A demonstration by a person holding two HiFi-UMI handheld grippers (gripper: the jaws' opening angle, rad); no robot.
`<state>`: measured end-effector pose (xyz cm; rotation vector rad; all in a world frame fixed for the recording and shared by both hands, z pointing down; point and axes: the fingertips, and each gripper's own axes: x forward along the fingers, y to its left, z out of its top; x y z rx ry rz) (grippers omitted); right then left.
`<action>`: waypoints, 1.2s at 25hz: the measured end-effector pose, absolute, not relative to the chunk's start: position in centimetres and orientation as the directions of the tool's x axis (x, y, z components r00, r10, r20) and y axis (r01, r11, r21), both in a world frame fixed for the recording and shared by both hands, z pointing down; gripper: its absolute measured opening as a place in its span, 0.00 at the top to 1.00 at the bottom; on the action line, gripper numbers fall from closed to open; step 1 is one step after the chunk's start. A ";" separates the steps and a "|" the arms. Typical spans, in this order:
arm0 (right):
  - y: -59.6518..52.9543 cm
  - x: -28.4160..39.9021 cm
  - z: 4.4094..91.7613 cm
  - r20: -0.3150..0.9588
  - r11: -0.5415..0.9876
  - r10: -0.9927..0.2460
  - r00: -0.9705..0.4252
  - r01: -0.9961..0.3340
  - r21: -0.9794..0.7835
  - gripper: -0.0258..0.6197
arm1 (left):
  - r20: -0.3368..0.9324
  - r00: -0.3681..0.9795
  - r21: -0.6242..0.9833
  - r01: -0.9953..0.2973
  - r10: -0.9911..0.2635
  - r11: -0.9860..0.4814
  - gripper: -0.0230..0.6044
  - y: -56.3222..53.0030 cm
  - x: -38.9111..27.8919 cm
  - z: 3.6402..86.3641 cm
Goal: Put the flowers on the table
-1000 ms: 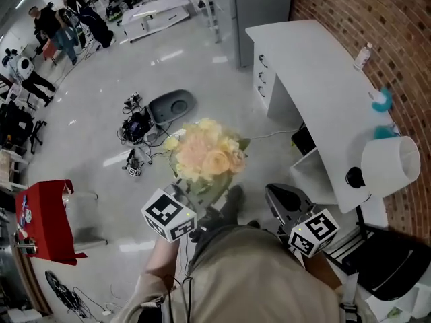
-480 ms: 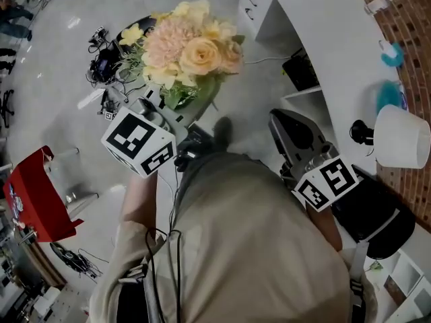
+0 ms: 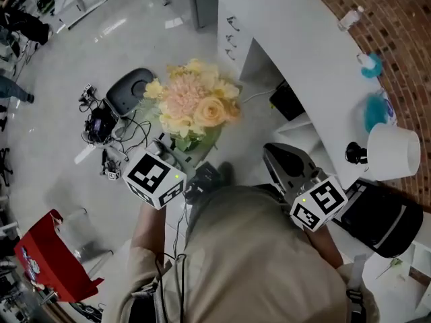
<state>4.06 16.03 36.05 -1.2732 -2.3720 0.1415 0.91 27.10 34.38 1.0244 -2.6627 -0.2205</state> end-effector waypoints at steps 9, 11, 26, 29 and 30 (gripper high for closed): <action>18.7 2.5 37.3 0.364 0.540 0.827 -0.428 0.783 -0.308 0.93 | 0.214 -0.704 0.281 -0.619 -0.677 0.733 0.78 28.6 -1.0 35.6; 19.6 2.0 37.5 0.362 0.525 0.836 -0.413 0.793 -0.307 0.93 | 0.219 -0.708 0.277 -0.615 -0.671 0.739 0.78 29.1 -1.4 35.6; 18.2 -3.8 38.2 0.296 0.494 0.866 -0.404 0.786 -0.371 0.93 | 0.286 -0.709 0.214 -0.608 -0.644 0.765 0.78 26.5 -6.7 36.0; 15.3 -6.4 38.4 0.285 0.507 0.860 -0.423 0.770 -0.387 0.93 | 0.312 -0.688 0.206 -0.624 -0.655 0.754 0.78 23.6 -9.5 36.4; 14.4 -7.2 38.5 0.283 0.510 0.859 -0.427 0.765 -0.393 0.93 | 0.321 -0.683 0.202 -0.628 -0.657 0.751 0.78 22.7 -10.4 36.5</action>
